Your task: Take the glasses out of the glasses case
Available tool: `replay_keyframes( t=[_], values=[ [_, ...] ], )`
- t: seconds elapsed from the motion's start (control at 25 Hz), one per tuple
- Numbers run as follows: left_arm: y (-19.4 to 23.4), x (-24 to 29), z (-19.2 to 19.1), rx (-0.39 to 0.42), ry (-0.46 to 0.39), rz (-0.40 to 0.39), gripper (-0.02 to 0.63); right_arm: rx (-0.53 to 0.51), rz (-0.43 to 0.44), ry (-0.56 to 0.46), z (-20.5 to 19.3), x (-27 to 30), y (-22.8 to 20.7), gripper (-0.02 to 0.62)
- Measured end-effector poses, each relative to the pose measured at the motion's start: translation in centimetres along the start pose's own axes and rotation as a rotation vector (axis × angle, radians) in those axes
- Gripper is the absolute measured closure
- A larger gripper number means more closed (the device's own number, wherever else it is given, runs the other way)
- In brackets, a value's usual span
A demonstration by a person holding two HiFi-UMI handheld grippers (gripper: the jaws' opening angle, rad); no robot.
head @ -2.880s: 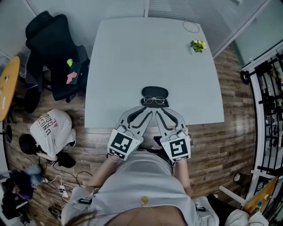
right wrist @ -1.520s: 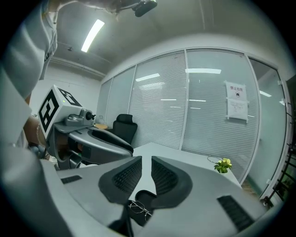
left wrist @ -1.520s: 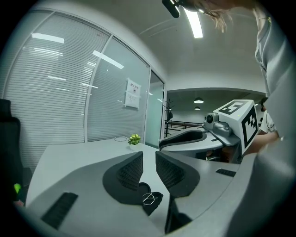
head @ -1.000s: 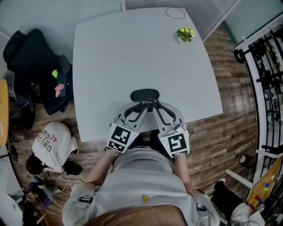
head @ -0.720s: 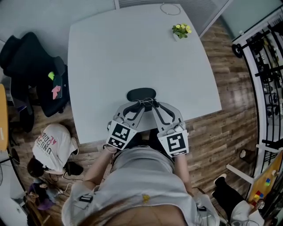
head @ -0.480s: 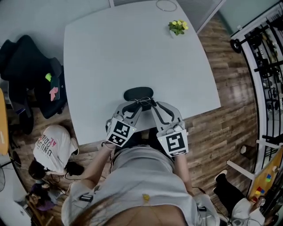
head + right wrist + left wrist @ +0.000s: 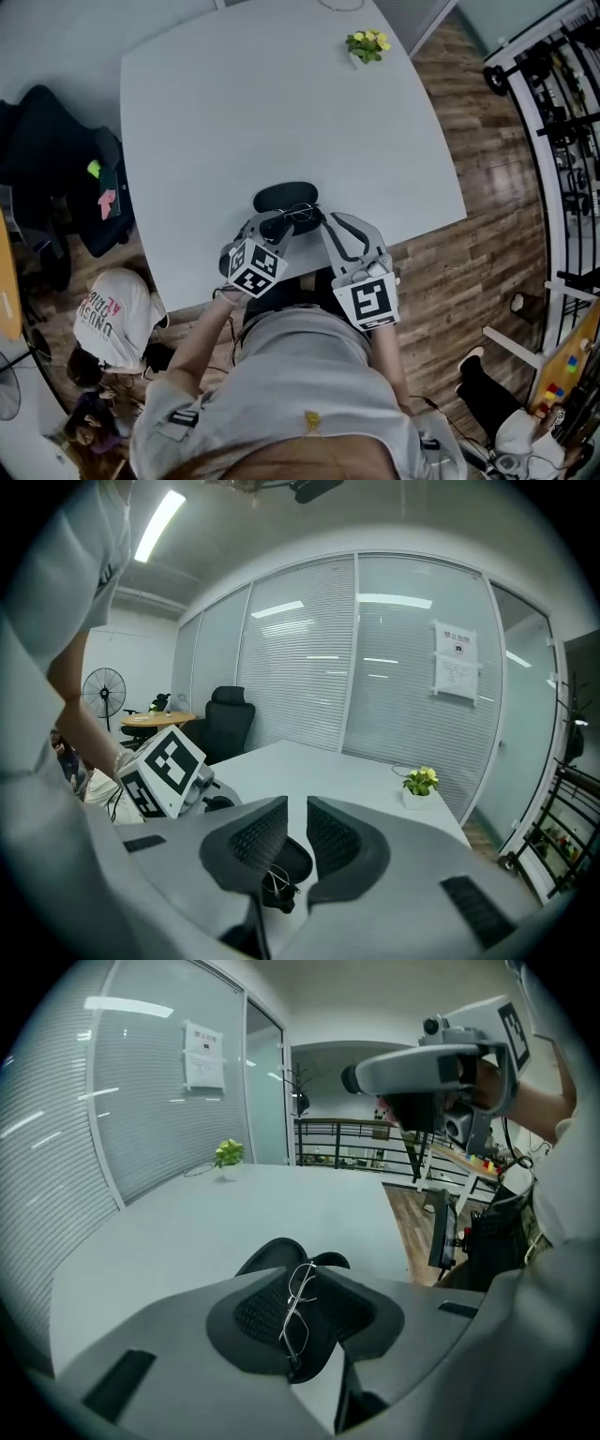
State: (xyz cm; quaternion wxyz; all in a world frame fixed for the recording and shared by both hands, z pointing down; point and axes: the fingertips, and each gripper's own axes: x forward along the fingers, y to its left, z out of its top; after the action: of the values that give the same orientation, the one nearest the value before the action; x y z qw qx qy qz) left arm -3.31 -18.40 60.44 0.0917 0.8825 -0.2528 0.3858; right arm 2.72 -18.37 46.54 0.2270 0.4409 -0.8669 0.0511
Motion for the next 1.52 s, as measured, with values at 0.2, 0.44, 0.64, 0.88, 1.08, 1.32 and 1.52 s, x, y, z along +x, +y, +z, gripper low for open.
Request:
replay_keyframes(
  t=[0.2,0.44,0.64,0.88,1.08,1.32,1.52],
  values=[
    [-0.2,2.0,-1.5,0.073,0.091,-0.025,0.509,0.003,-0.013,0.023,-0.5,0.1,-0.8,0.526],
    [0.0,3.9,-3.3,0.183,0.183,-0.026,0.509,0.01,-0.025,0.053,-1.3,0.0,-1.1,0.526],
    [0.0,5.5,-4.5,0.298,0.273,-0.036,0.509,0.015,-0.036,0.068,-1.8,-0.2,-1.6,0.526],
    [-0.2,7.0,-5.4,0.33,0.32,-0.052,0.509,0.024,-0.042,0.079,-2.3,-0.2,-2.2,0.526],
    [-0.2,7.4,-5.4,0.36,0.339,-0.055,0.532,0.024,-0.042,0.081,-2.5,-0.1,-2.5,0.526],
    [-0.2,7.1,-5.3,0.332,0.344,-0.063,0.545,0.017,-0.039,0.075,-2.3,-0.1,-2.3,0.526],
    [-0.3,6.2,-4.6,0.34,0.335,-0.061,0.546,0.006,-0.039,0.066,-2.2,-0.3,-2.1,0.526]
  ],
)
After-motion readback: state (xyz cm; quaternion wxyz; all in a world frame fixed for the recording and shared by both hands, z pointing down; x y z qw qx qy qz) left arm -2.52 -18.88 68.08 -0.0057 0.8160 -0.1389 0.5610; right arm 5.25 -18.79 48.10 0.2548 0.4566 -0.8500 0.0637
